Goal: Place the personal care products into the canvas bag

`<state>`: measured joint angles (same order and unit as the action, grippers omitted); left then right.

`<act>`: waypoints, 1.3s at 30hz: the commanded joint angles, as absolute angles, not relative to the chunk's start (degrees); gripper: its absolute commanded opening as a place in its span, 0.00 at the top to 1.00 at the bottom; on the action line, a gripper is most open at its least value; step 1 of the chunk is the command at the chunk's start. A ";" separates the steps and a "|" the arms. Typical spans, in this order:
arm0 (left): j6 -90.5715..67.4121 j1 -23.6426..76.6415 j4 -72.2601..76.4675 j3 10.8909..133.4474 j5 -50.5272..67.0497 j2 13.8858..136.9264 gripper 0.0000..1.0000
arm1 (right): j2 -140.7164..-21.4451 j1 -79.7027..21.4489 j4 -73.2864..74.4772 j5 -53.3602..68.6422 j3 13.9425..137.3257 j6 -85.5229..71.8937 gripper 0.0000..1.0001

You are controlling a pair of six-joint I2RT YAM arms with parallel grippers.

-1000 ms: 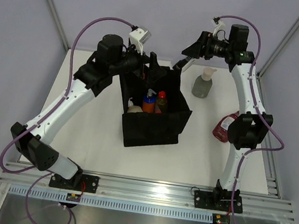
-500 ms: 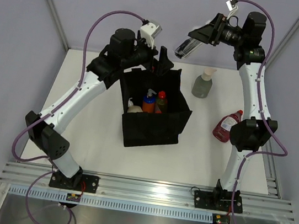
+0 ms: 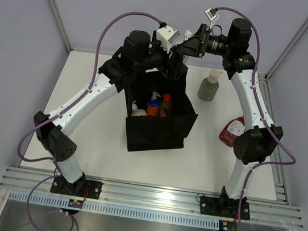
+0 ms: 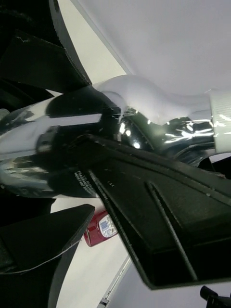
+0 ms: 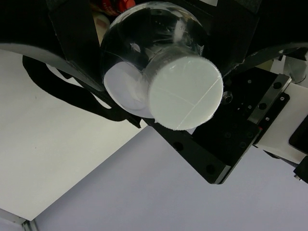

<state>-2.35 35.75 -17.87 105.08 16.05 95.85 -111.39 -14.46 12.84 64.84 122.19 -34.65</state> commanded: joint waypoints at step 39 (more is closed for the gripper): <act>13.97 36.21 -26.53 79.19 17.94 76.90 0.85 | -86.49 -0.44 43.77 46.87 107.86 7.81 0.01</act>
<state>10.63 36.38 -30.70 75.72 16.14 77.08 -90.28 -1.76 38.70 52.45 111.79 -0.71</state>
